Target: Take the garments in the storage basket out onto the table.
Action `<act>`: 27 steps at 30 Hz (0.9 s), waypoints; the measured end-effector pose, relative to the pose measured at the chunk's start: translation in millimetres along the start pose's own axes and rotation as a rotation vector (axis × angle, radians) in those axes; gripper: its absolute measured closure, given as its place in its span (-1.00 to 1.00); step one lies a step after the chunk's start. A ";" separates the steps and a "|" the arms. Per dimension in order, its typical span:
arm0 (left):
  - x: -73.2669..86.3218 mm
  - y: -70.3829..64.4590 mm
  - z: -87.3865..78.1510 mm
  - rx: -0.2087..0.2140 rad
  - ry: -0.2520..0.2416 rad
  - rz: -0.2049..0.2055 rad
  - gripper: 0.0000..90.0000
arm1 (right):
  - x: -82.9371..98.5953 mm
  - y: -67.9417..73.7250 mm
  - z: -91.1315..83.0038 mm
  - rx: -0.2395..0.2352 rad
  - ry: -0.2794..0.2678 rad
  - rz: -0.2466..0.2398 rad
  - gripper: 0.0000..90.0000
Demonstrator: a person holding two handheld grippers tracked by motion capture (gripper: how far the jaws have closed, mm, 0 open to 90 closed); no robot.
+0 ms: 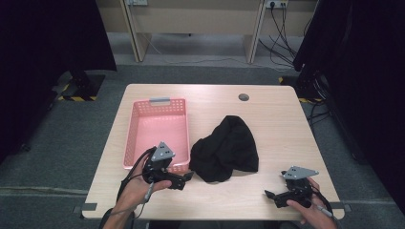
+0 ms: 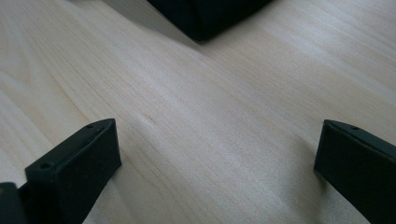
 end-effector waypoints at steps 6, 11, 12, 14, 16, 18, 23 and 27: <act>4.4 0.9 -4.3 -0.005 -0.007 -0.012 -0.91 | 0.0 0.0 0.0 0.000 0.000 0.000 -0.99; 9.3 2.6 -6.6 -0.013 -0.009 -0.024 -0.91 | 0.0 0.0 0.0 0.000 0.000 0.000 -0.99; 10.1 2.5 -7.0 -0.014 -0.010 -0.025 -0.91 | 0.0 0.0 0.0 0.000 0.000 0.000 -0.99; 12.3 2.3 -8.4 -0.017 -0.013 -0.030 -0.91 | 0.0 0.0 0.0 0.000 0.000 0.000 -0.99; 15.7 1.8 -10.4 -0.016 -0.015 -0.031 -0.91 | 0.0 0.0 0.0 0.000 0.000 0.000 -0.99; 18.8 1.5 -12.2 -0.017 -0.020 -0.037 -0.91 | 0.0 0.0 0.0 0.001 0.000 0.000 -0.99; 23.4 -0.3 -18.1 -0.017 -0.035 -0.035 -0.91 | 0.0 0.0 0.0 0.003 0.000 0.002 -0.99; 25.8 -1.1 -21.6 -0.027 -0.039 -0.031 -0.91 | 0.0 -0.1 0.0 0.004 0.000 0.003 -0.99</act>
Point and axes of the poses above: each handheld gripper's, and its own axes: z roughly forward along the jaws, x roughly out of its underside, y roughly to its left, the point moved 1 cm from there along z, roughly forward along the jaws, and after that the axes turned 5 degrees about -x, right-handed, at the moved point
